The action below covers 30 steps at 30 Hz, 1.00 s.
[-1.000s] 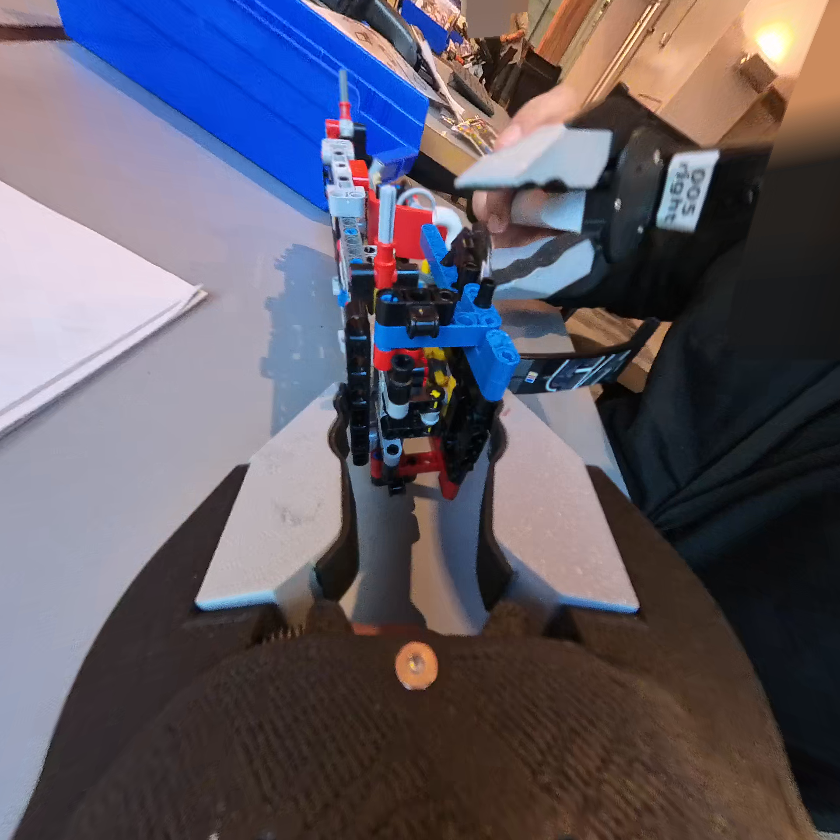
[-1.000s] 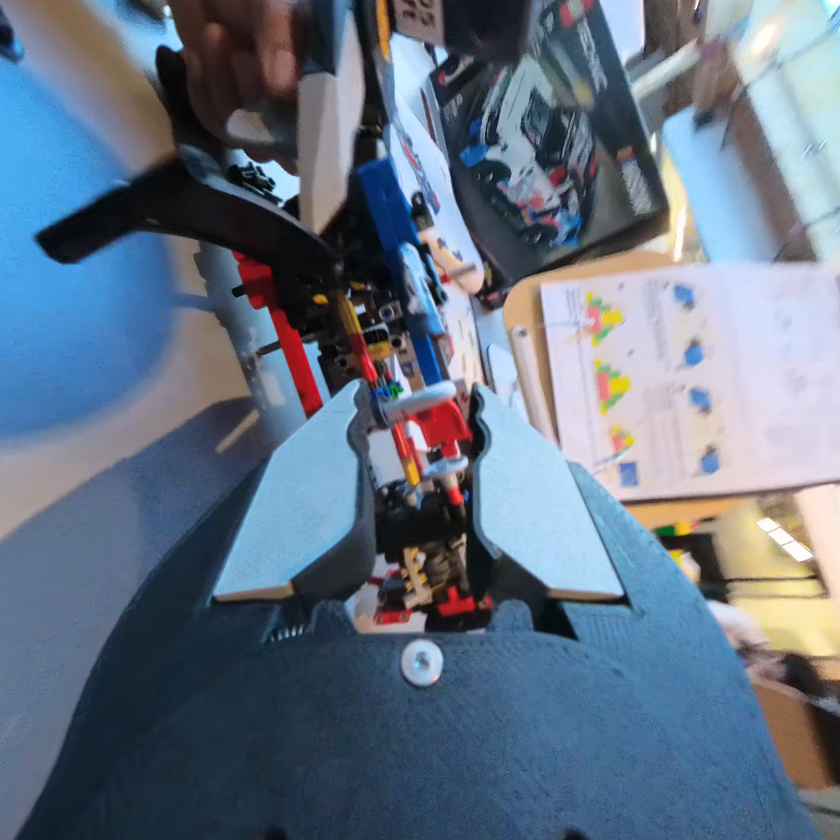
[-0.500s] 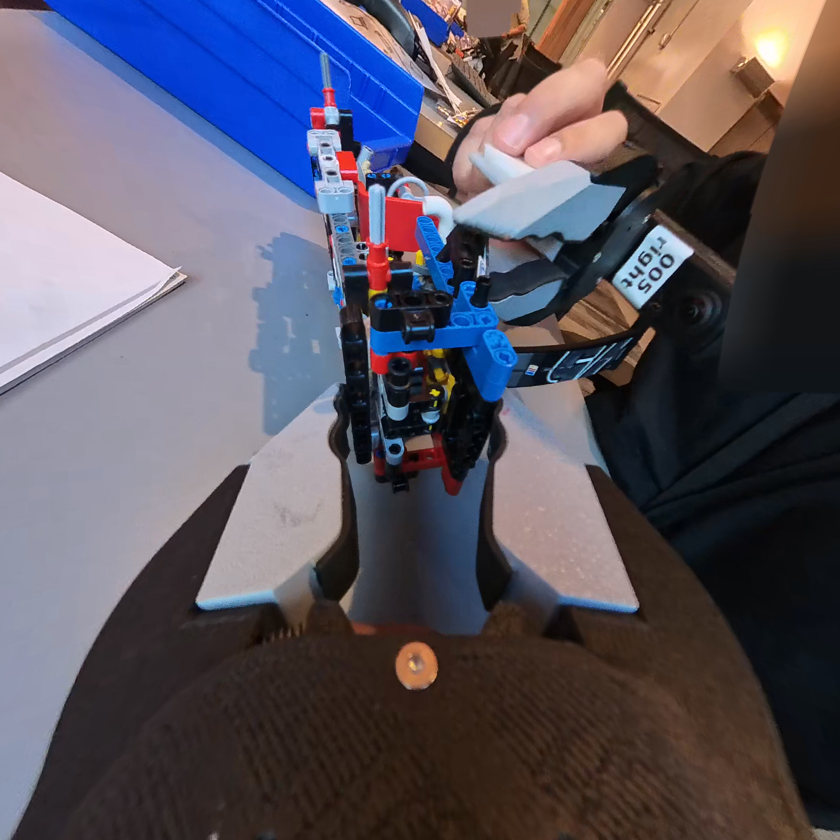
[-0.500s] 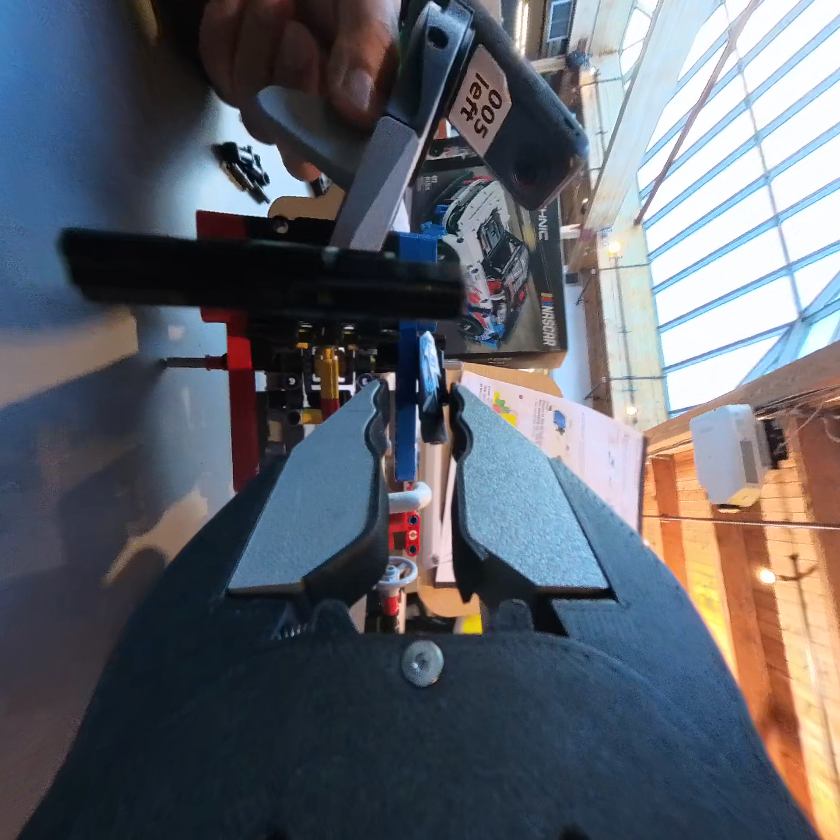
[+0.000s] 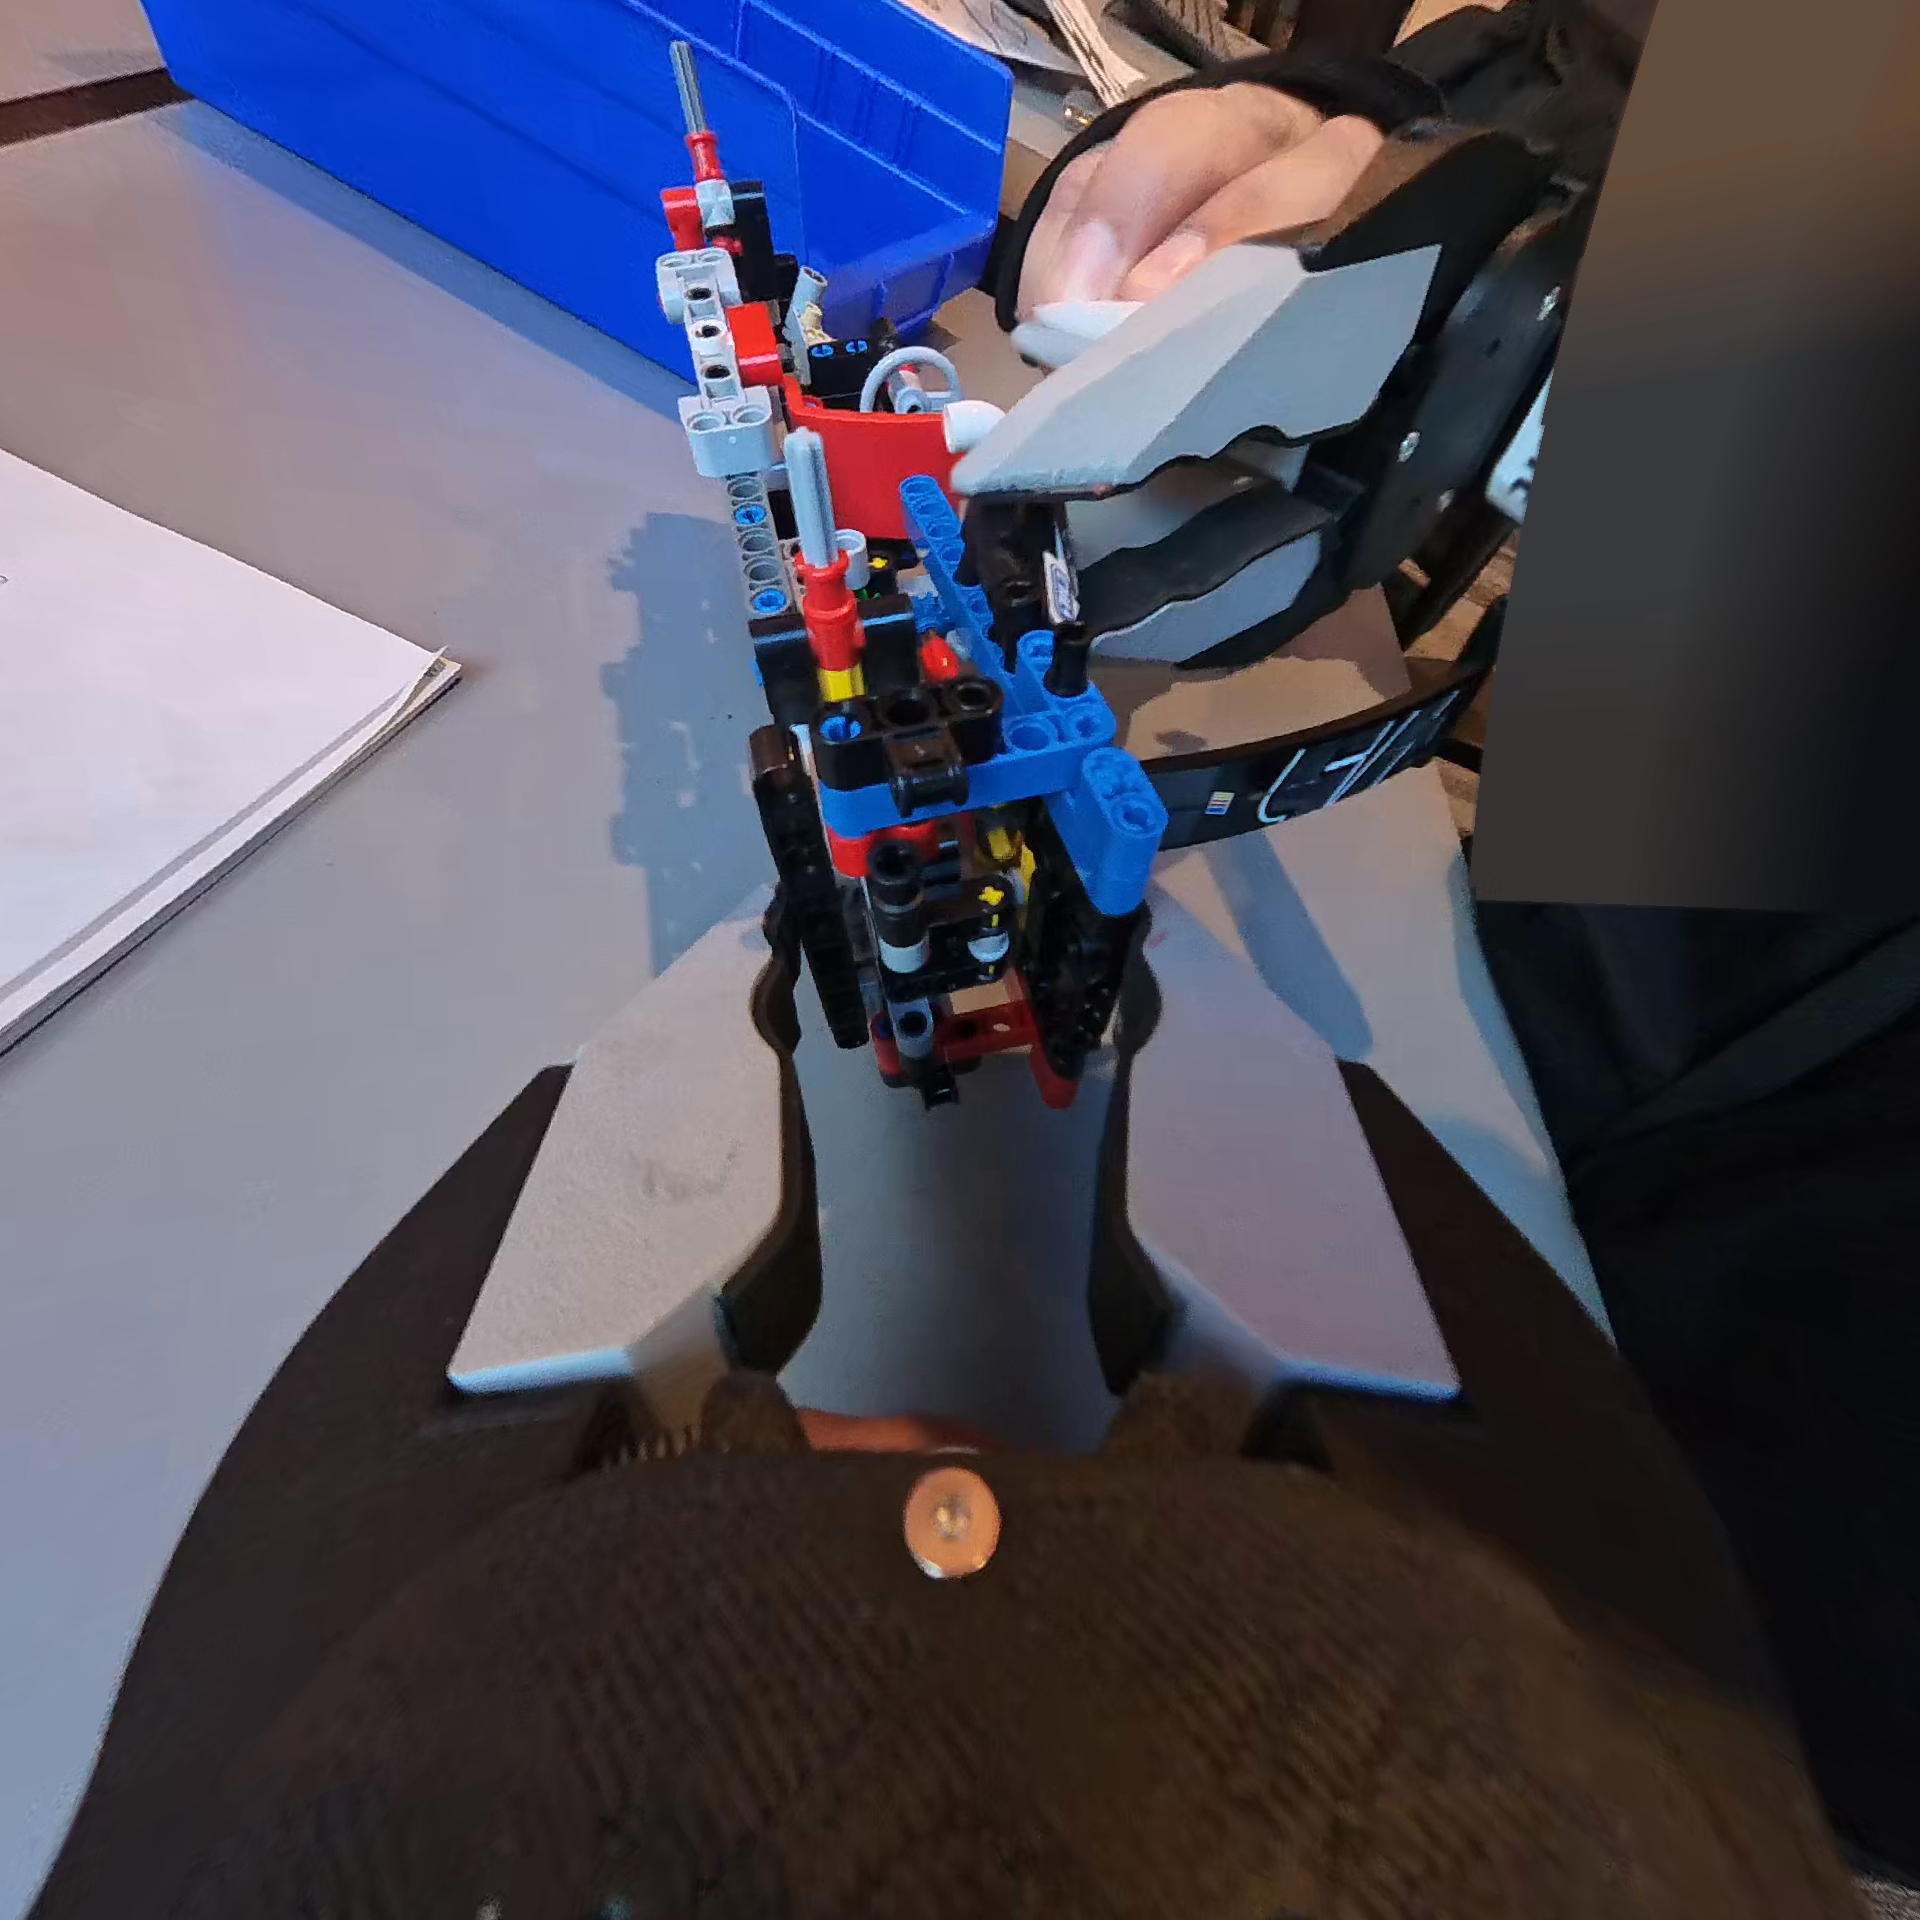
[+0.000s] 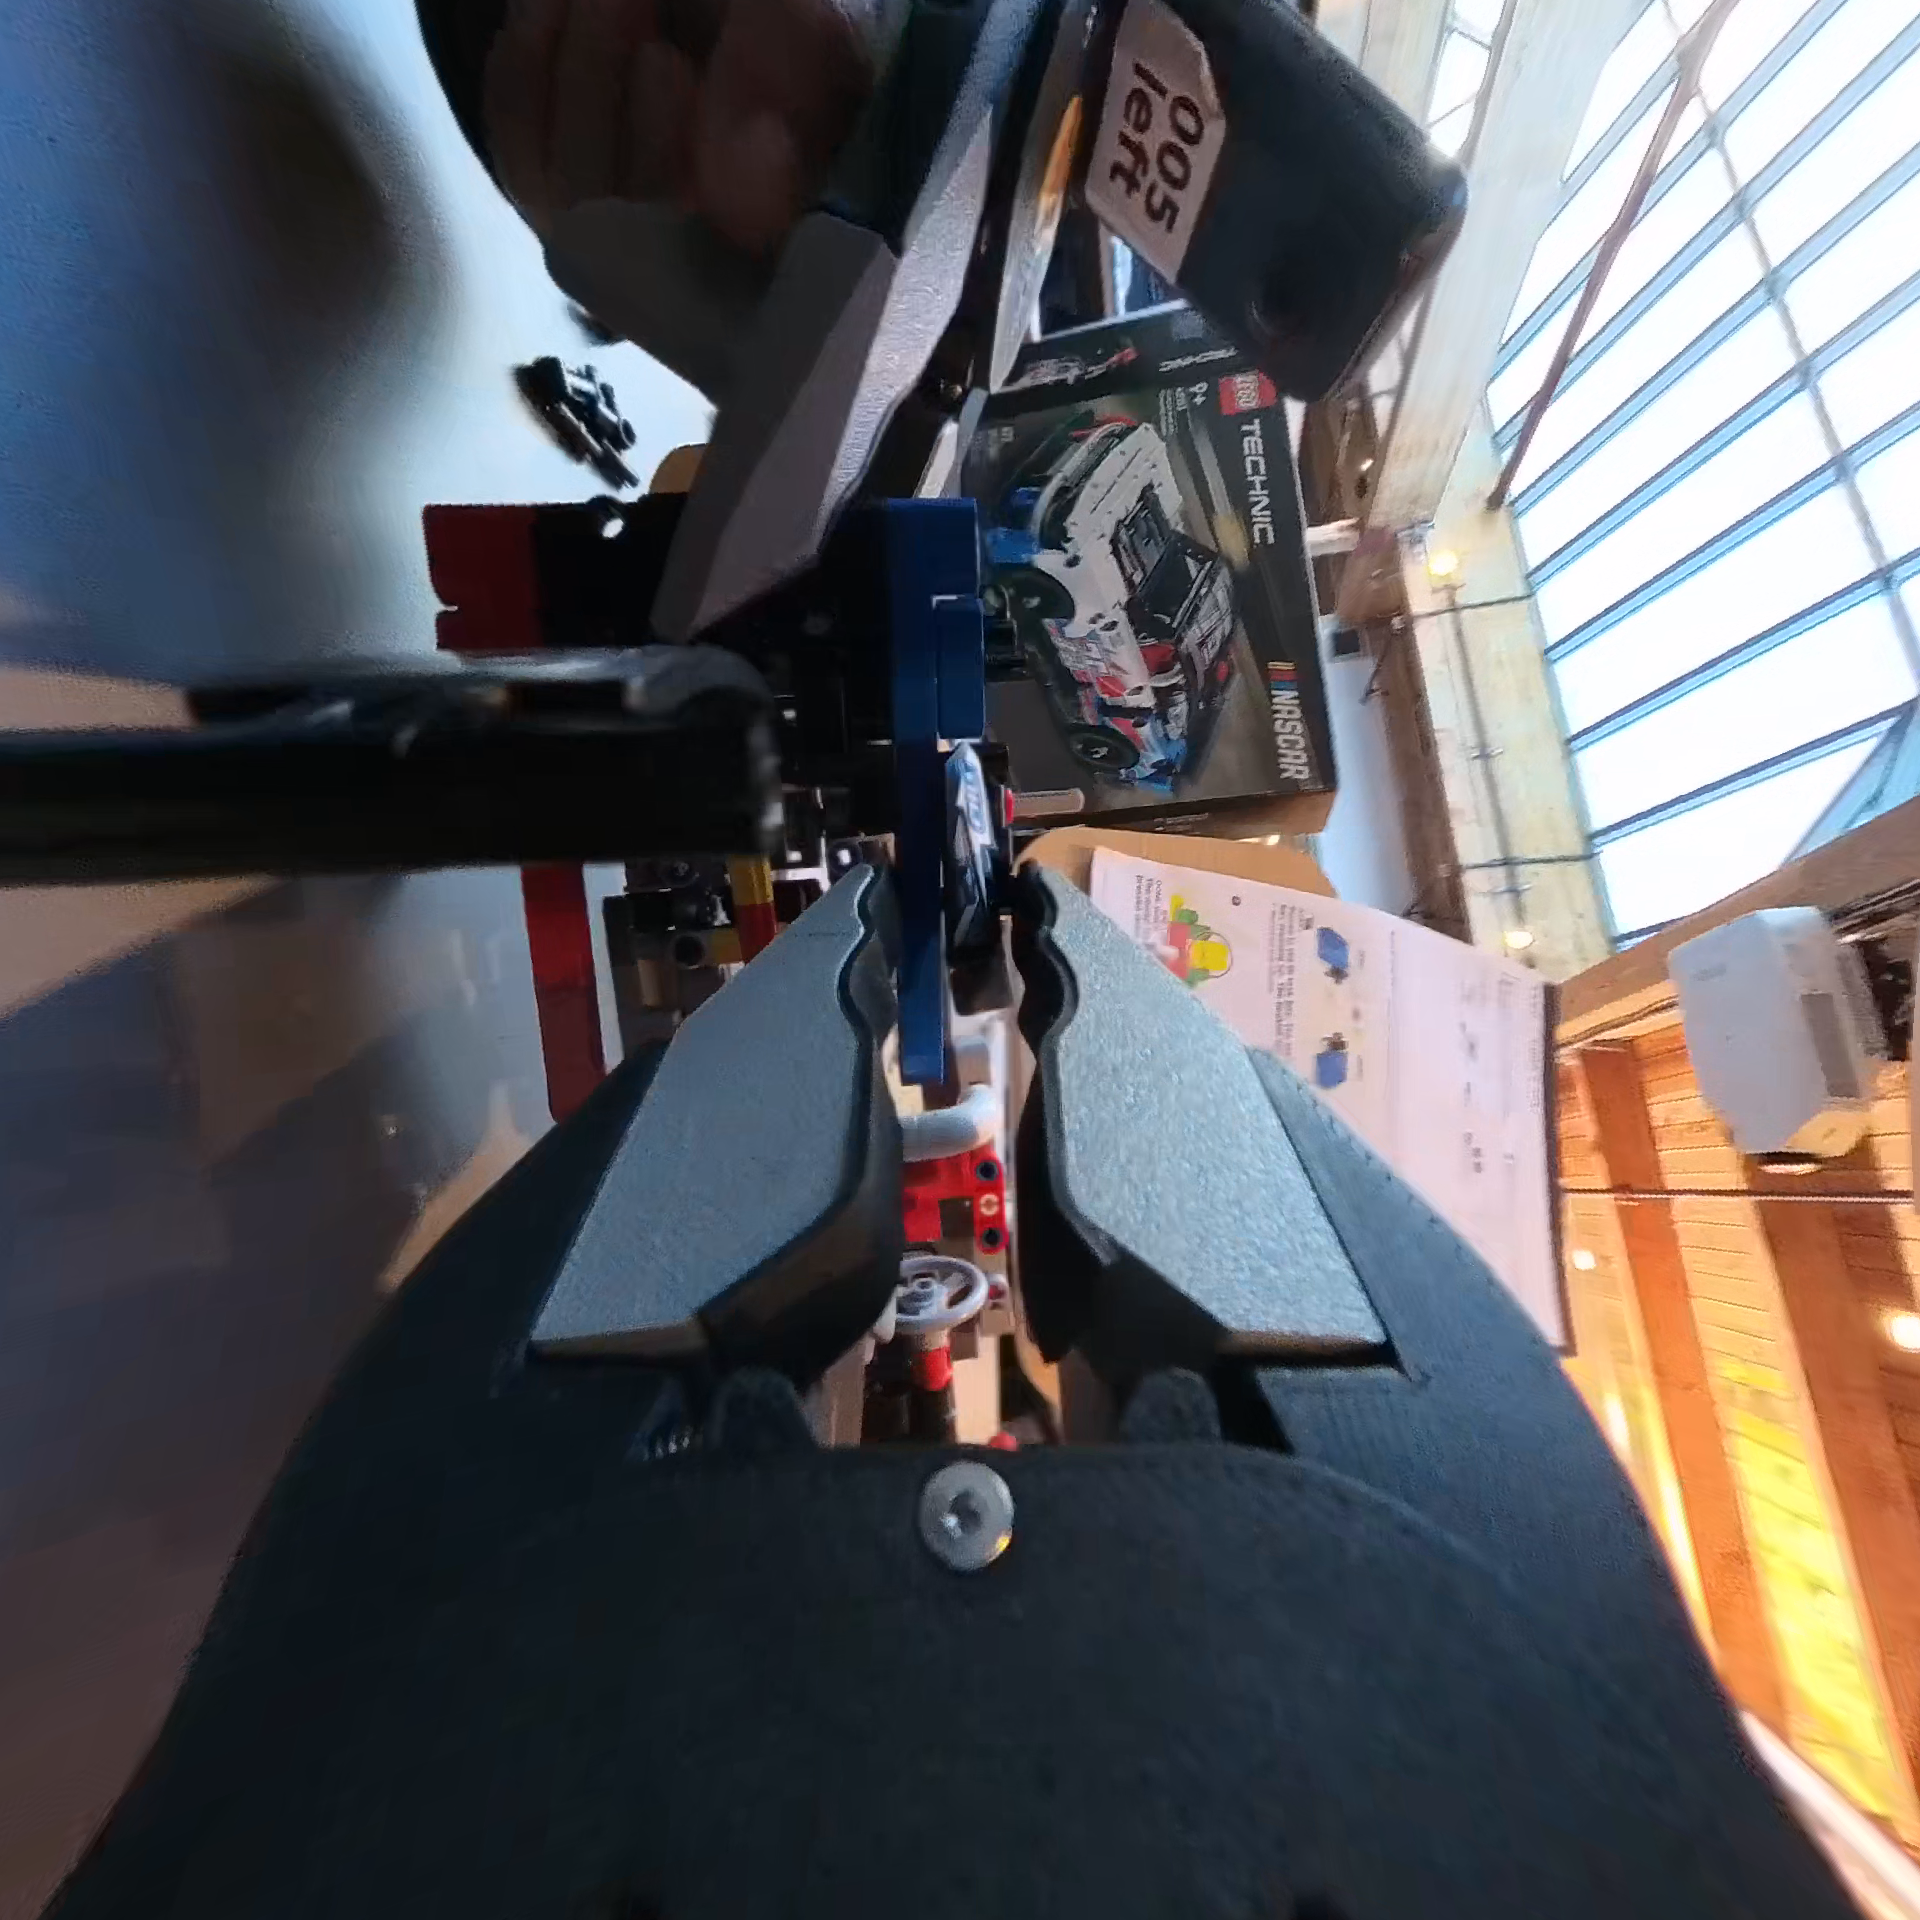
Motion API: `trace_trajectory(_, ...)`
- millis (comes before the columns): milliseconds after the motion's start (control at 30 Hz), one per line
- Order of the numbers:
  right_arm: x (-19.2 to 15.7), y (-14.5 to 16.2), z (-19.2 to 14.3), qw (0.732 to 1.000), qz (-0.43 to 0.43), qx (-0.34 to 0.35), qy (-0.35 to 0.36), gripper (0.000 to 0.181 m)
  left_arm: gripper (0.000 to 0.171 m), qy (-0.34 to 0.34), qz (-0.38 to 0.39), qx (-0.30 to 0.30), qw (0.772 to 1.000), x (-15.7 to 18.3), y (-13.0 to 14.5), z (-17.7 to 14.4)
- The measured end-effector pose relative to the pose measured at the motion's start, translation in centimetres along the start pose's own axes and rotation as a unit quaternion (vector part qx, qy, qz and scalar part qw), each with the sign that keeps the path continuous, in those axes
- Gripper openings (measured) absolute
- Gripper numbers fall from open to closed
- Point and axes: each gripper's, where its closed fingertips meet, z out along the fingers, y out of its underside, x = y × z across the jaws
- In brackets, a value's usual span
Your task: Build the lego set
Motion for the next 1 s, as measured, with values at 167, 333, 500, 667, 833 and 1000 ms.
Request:
trace_trajectory(167,-0.1,0.2,0.0,0.999,0.048,-0.002,-0.004,0.019,0.058,-0.005,0.002,-0.004,1.000,0.0,0.0,0.1)
trace_trajectory(333,-0.3,0.2,0.1,0.997,0.073,-0.003,-0.011,0.019,0.058,-0.006,0.000,-0.006,1.000,0.0,0.0,0.1)
trace_trajectory(500,-0.3,0.1,0.0,0.997,0.080,0.002,-0.009,0.020,0.058,-0.008,0.000,-0.008,1.000,0.1,0.1,0.1)
trace_trajectory(667,0.0,-0.4,-1.0,0.995,0.093,0.019,-0.008,0.021,0.058,-0.013,0.015,0.005,1.000,0.5,-0.2,0.3)
trace_trajectory(833,-0.4,-1.2,-4.4,0.980,0.195,0.021,-0.041,0.047,0.058,-0.027,0.077,-0.012,0.997,0.8,0.0,0.3)
trace_trajectory(1000,-2.0,0.1,-7.4,0.944,0.307,0.001,-0.122,0.037,0.059,-0.043,0.228,-0.048,0.971,0.4,0.7,-0.2)
